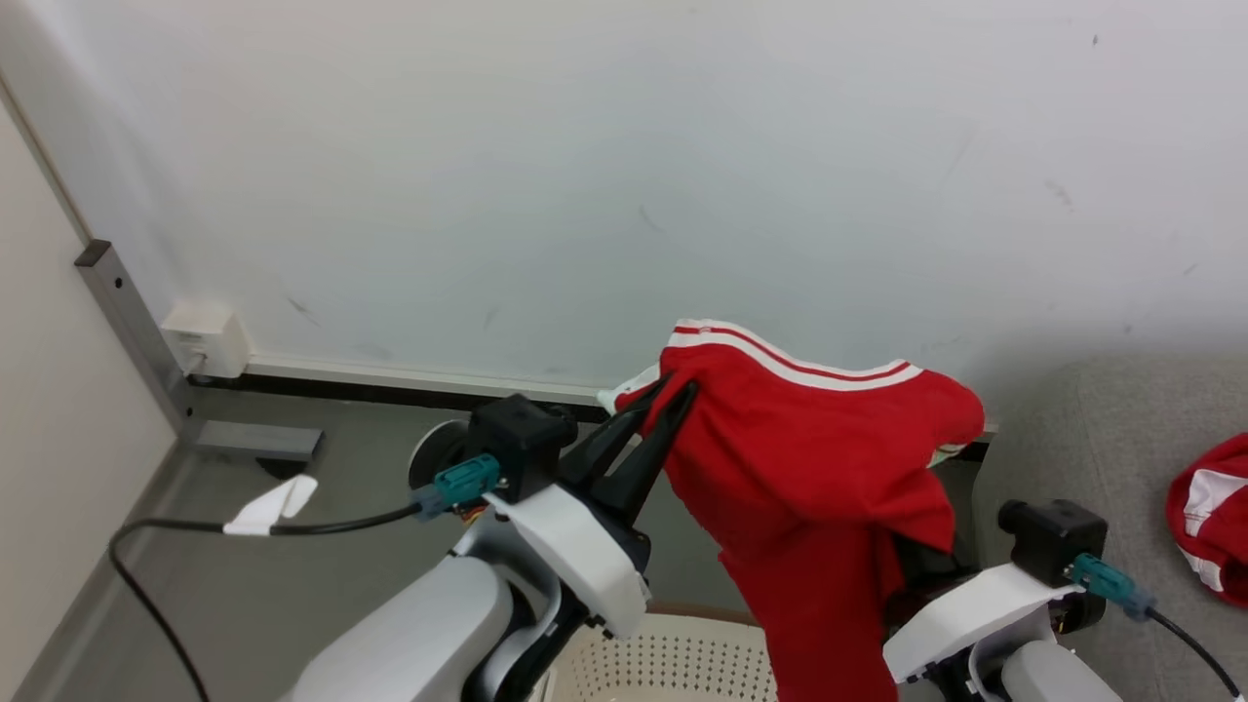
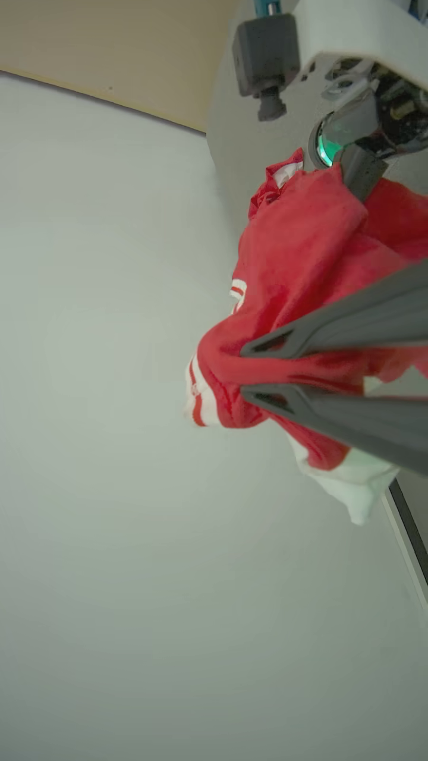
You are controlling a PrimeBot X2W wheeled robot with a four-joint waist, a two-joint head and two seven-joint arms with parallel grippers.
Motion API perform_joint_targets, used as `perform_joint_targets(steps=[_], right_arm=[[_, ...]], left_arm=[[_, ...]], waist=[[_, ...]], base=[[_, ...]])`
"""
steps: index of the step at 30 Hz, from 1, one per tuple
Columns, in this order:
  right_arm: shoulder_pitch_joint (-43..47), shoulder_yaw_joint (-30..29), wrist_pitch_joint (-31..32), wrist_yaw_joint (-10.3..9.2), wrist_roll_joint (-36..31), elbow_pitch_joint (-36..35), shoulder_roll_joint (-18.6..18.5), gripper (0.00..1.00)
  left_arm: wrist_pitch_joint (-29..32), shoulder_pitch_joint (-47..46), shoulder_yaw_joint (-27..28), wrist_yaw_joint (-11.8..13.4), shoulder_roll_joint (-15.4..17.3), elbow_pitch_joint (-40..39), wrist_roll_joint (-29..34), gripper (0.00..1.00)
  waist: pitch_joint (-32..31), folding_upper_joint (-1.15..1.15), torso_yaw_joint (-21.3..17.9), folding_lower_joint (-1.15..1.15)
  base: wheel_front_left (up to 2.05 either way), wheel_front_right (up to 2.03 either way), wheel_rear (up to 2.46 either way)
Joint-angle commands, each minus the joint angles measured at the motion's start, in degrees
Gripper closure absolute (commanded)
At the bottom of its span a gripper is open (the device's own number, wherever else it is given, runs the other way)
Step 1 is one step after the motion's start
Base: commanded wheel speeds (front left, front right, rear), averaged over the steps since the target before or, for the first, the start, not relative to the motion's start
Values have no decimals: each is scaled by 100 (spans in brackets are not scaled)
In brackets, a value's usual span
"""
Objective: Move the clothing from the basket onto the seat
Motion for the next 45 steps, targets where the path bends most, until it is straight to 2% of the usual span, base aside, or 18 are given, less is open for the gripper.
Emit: perform_joint_targets(steps=[1, 10, 20, 22, 23, 45], right_arm=[[108, -128, -13, -13, 60, -156, -41, 100], [173, -582, -14, -13, 420, -815, -94, 100], [58, -746, -13, -13, 408, -1252, -203, 100], [39, -794, -14, -13, 345, -1340, -242, 100], [31, -846, -13, -13, 323, -1386, -262, 100], [48, -1800, -13, -13, -224, -2263, -644, 100]], left_arm=[[-36, 136, -2, 18, 76, -48, -59, 100], [-74, 504, -363, -20, -3, -49, 34, 100], [-286, 615, -363, 16, -3, 149, 60, 100], [-351, 609, -321, 17, -22, 140, 51, 39], [-375, 604, -322, 9, -27, 141, 58, 0], [-396, 327, -473, -13, 151, 177, 388, 0]], waist=[[18, 0, -64, 0], [140, 0, -511, 0], [325, 0, -1151, 0], [374, 0, -1310, 0], [398, 0, -1388, 0], [960, 0, -3302, 0]], base=[[0, 0, 0], [0, 0, 0], [0, 0, 0], [0, 0, 0], [0, 0, 0], [0, 0, 0]])
